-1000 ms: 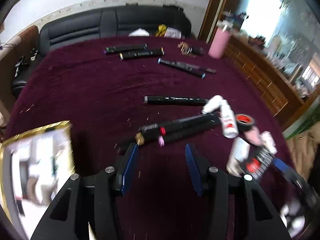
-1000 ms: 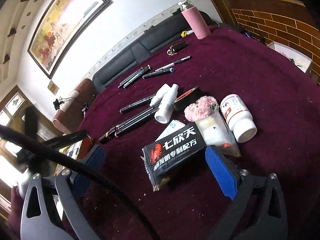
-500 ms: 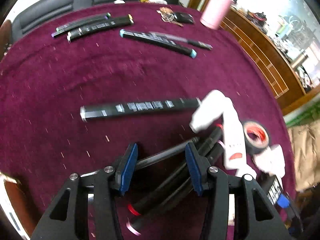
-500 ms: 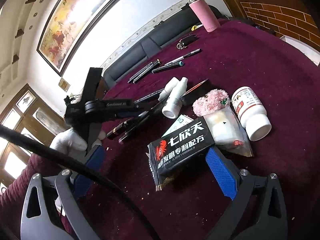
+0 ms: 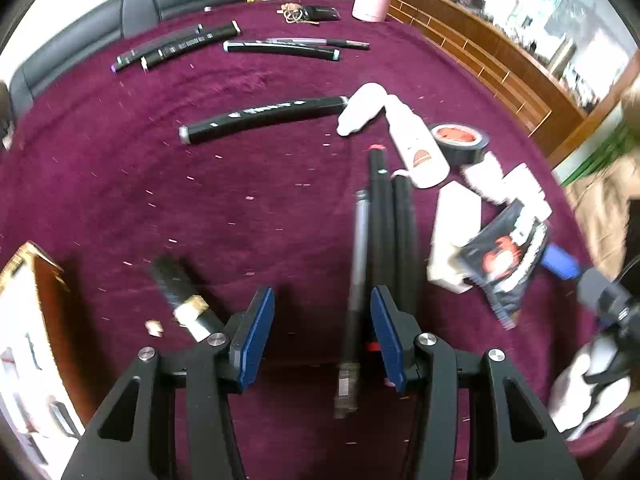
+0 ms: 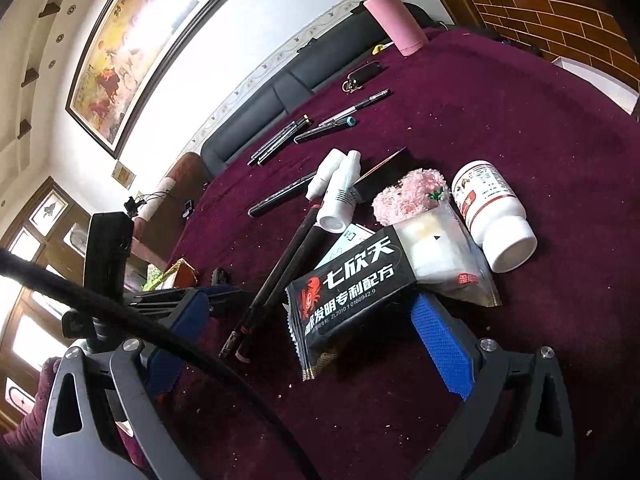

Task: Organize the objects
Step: 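Grasp the clear ballpoint pen with the left gripper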

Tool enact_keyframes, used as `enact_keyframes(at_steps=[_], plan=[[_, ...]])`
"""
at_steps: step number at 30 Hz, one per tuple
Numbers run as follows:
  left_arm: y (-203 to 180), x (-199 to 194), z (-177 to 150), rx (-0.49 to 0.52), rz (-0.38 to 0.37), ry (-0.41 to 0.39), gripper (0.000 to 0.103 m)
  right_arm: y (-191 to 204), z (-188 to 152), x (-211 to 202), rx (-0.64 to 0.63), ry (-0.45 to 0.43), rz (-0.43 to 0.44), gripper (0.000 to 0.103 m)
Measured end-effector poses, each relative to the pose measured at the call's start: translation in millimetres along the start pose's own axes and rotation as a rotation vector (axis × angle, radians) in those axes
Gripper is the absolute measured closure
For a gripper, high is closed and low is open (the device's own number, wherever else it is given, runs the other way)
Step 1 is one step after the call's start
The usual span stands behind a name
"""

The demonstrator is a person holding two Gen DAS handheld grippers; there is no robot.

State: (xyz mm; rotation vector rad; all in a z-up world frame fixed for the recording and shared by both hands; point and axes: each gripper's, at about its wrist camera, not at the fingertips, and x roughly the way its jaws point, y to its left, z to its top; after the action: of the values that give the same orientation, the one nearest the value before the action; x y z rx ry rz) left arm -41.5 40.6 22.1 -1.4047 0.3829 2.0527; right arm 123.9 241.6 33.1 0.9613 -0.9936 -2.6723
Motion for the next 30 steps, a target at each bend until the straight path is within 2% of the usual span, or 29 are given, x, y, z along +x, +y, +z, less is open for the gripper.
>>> enact_keyframes(at_steps=[1, 4, 7, 9, 11, 15, 16, 19, 21, 22, 23, 24, 26, 30], plan=[[0.1, 1.0, -1.4, 0.011, 0.019, 0.002, 0.060, 0.5, -0.2, 0.4, -0.003, 0.000, -0.004, 0.001], [-1.9, 2.7, -1.9, 0.037, 0.001, -0.011, 0.060, 0.3, -0.6, 1.3, -0.005, 0.003, -0.007, 0.001], [-8.5, 0.4, -6.8, 0.094, 0.015, -0.023, 0.060, -0.5, -0.7, 2.0, -0.002, 0.007, -0.005, 0.001], [-12.5, -0.4, -5.9, 0.145, 0.061, -0.040, 0.060, -0.6, -1.0, 2.2, -0.003, 0.009, -0.002, 0.001], [-14.8, -4.1, -8.7, 0.191, 0.145, -0.042, 0.056, -0.1, -1.9, 2.1, -0.005, 0.011, -0.002, 0.001], [-24.2, -0.1, -9.9, 0.227, 0.124, -0.031, 0.056, -1.5, -2.0, 3.1, 0.001, 0.020, 0.004, 0.001], [-31.7, 6.0, -10.5, 0.251, 0.130, -0.017, 0.056, -1.4, -1.8, 3.0, 0.003, 0.020, 0.005, 0.001], [-47.2, 10.4, -7.3, 0.295, 0.178, -0.047, 0.057, -2.5, -1.4, 3.5, 0.007, 0.022, 0.006, 0.001], [-49.4, 14.6, -1.1, 0.277, 0.191, -0.032, 0.057, -2.6, -1.6, 3.8, 0.009, 0.025, 0.003, 0.001], [-49.6, 15.2, 0.2, 0.267, 0.186, -0.024, 0.064, -2.9, -1.6, 3.8, 0.011, 0.025, 0.002, 0.001], [-50.0, 15.2, -0.7, 0.261, 0.154, -0.016, 0.085, -3.6, -1.6, 3.6, 0.014, 0.024, 0.002, 0.001], [-51.3, 14.0, -4.1, 0.259, 0.125, -0.011, 0.091, -4.1, -1.6, 3.5, 0.017, 0.022, 0.000, 0.001], [-57.0, 9.6, -13.3, 0.270, 0.148, -0.017, 0.097, -5.1, -1.3, 3.5, 0.024, 0.022, -0.005, 0.001], [-41.7, -2.8, -30.1, 0.135, 0.070, -0.032, 0.098, -2.7, -1.3, -0.8, 0.015, -0.001, -0.019, 0.001]])
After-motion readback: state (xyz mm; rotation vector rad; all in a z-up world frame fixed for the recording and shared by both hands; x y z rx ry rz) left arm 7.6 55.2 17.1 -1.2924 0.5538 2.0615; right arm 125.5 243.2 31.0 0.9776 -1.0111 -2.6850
